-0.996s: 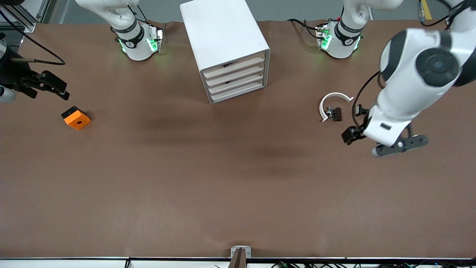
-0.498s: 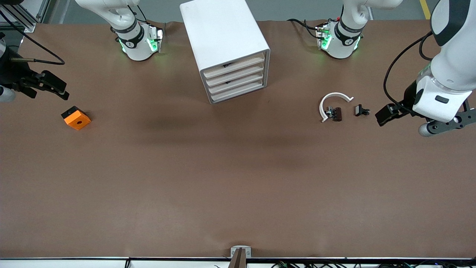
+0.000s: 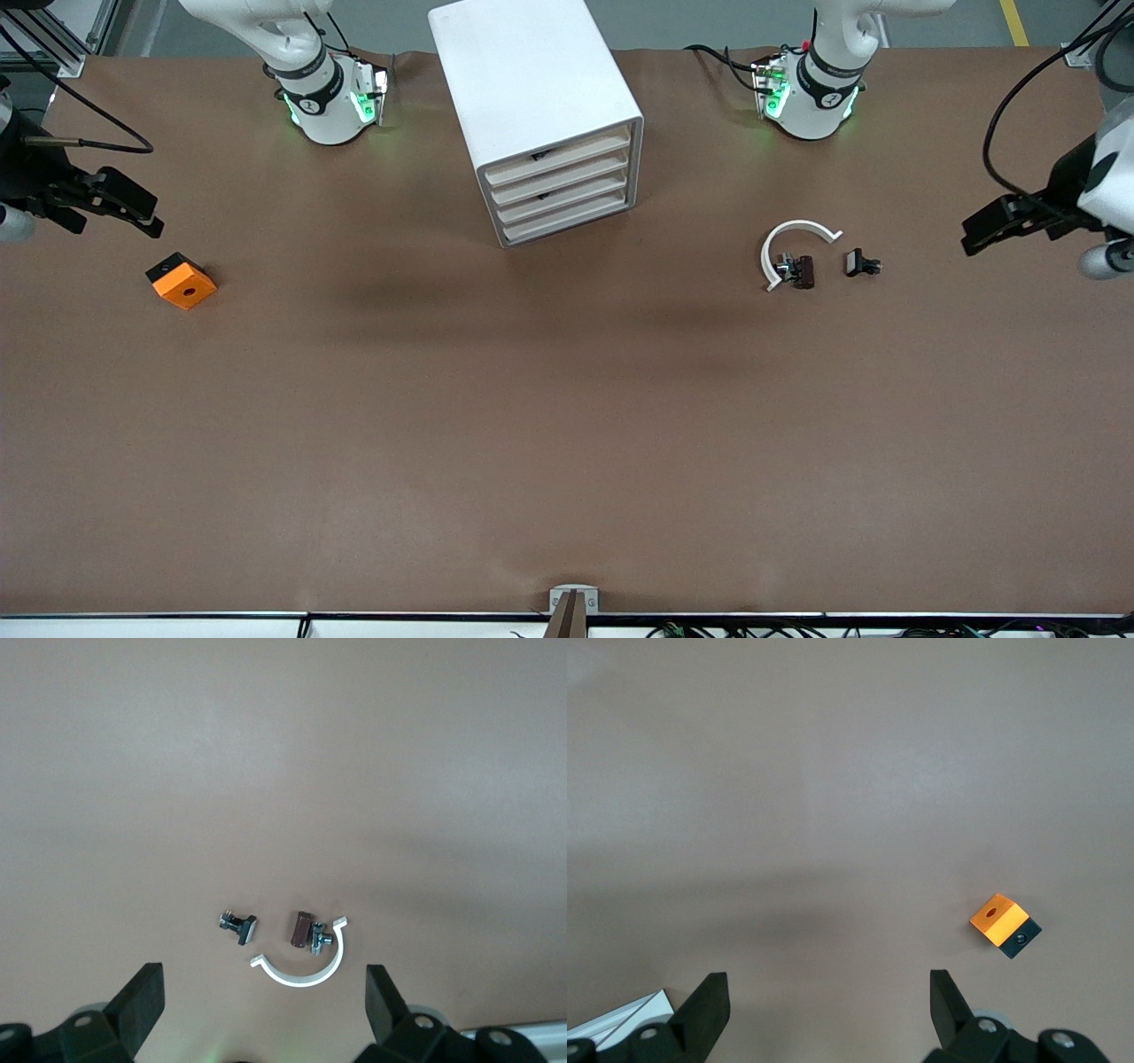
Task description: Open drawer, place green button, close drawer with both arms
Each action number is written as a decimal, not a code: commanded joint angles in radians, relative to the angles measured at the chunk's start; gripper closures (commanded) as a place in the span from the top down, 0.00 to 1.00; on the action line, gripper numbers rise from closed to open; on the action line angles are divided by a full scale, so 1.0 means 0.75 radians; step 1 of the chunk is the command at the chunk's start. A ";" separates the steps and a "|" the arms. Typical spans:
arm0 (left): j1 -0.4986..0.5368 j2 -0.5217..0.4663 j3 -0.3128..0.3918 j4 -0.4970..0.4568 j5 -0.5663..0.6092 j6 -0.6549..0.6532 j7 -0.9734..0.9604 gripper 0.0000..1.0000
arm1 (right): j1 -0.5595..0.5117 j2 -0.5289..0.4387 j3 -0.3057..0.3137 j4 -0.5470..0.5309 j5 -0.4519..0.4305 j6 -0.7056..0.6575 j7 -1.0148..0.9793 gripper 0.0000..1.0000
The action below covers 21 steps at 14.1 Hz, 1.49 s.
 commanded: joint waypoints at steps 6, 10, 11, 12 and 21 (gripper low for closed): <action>0.224 -0.277 -0.195 -0.351 -0.046 0.119 0.052 1.00 | 0.003 0.011 0.018 0.047 -0.011 -0.017 0.001 1.00; 0.272 -0.302 -0.283 -0.368 -0.046 0.121 0.052 1.00 | -0.004 0.011 0.018 0.053 -0.015 -0.015 -0.005 1.00; 0.274 -0.300 -0.285 -0.370 -0.048 0.119 0.052 1.00 | -0.004 0.011 0.018 0.055 -0.015 -0.015 -0.003 1.00; 0.272 -0.298 -0.287 -0.370 -0.048 0.119 0.052 1.00 | -0.004 0.011 0.018 0.057 -0.015 -0.015 0.001 1.00; 0.257 -0.263 -0.287 -0.356 -0.087 0.121 0.061 1.00 | -0.010 0.011 0.016 0.079 -0.015 -0.015 0.001 1.00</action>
